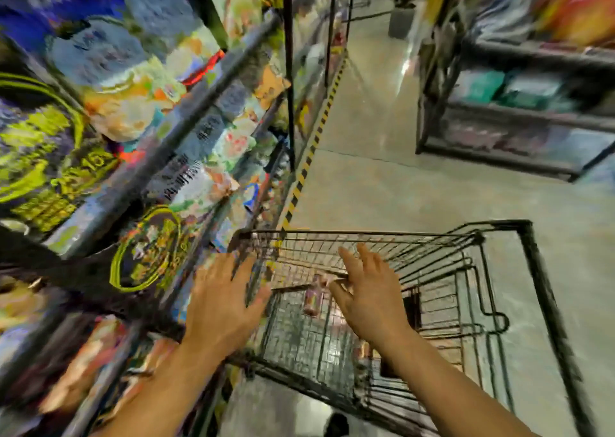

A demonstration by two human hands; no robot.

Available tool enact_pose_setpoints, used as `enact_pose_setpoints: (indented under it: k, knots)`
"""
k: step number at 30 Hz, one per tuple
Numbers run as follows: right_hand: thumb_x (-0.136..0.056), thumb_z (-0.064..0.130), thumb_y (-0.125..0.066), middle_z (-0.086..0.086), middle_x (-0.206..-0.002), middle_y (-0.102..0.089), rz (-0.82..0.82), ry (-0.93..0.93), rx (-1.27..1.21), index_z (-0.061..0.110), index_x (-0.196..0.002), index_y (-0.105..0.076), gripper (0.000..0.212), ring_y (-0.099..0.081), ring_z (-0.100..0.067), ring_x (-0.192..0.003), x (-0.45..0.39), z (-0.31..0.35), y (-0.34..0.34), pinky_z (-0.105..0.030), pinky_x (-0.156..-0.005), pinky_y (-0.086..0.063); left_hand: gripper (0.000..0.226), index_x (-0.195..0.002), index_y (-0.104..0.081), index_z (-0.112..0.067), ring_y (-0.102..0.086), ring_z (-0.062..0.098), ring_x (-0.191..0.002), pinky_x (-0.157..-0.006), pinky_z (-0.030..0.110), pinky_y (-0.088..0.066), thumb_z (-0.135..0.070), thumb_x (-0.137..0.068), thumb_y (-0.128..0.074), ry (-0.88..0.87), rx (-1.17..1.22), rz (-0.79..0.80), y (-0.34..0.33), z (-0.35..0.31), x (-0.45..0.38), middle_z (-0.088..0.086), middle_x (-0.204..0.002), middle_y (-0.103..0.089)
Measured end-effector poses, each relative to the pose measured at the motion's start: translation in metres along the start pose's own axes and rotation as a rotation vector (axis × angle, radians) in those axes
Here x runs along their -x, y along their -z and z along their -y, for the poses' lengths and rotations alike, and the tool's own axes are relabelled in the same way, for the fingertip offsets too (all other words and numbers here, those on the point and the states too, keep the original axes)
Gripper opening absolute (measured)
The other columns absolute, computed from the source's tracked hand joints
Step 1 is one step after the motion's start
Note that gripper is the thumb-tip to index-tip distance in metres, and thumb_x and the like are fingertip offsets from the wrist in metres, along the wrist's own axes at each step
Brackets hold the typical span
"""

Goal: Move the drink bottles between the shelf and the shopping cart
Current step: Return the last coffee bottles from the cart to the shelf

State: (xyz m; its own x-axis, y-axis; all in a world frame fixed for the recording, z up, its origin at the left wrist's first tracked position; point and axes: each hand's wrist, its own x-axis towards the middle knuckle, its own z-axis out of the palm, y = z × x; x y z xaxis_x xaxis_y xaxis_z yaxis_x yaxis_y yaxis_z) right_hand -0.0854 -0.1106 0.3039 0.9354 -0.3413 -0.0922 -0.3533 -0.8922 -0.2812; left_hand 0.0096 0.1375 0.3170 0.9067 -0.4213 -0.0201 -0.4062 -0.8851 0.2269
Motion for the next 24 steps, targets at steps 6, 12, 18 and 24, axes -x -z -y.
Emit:
enact_pose_setpoints:
  k: [6,12,18,24]
  knots:
    - [-0.102,0.068,-0.040,-0.011,-0.173,-0.027,0.150,-0.165,0.065,0.033,-0.165,-0.027,0.073,-0.030,-0.037,-0.156,-0.011,-0.081,-0.068,-0.053,-0.127,-0.030,0.082,-0.149,-0.051,-0.021,-0.051,0.035,-0.134,-0.111,0.059,-0.040,-0.075,-0.098,-0.015,-0.008,0.032,0.239,-0.112,-0.021,-0.028,0.010,-0.144,-0.057]
    - [-0.104,0.060,-0.045,-0.011,-0.169,-0.033,0.315,-0.305,0.046,0.029,-0.163,-0.032,0.069,-0.034,-0.037,-0.153,-0.019,-0.120,-0.135,-0.054,-0.124,-0.032,0.077,-0.149,-0.047,-0.022,-0.050,0.032,-0.136,-0.110,0.051,-0.043,-0.073,-0.098,-0.020,0.043,0.089,0.449,-0.188,-0.034,-0.057,0.009,-0.149,-0.053]
    - [-0.103,0.045,-0.055,-0.010,-0.151,-0.049,0.427,-0.399,0.017,0.022,-0.156,-0.041,0.059,-0.048,-0.035,-0.138,-0.043,-0.142,-0.207,-0.053,-0.110,-0.046,0.062,-0.143,-0.051,-0.023,-0.055,0.030,-0.121,-0.088,0.039,-0.048,-0.066,-0.101,-0.035,0.154,0.234,0.562,-0.272,-0.041,-0.100,0.011,-0.140,-0.056]
    - [-0.098,0.029,-0.064,-0.013,-0.146,-0.054,0.438,-0.418,0.009,0.018,-0.150,-0.047,0.055,-0.053,-0.037,-0.131,-0.099,-0.169,-0.278,-0.051,-0.097,-0.056,0.031,-0.121,-0.063,-0.020,-0.054,0.018,-0.089,-0.071,0.032,-0.041,-0.044,-0.103,-0.057,0.227,0.341,0.616,-0.360,-0.048,-0.149,-0.002,-0.106,-0.061]
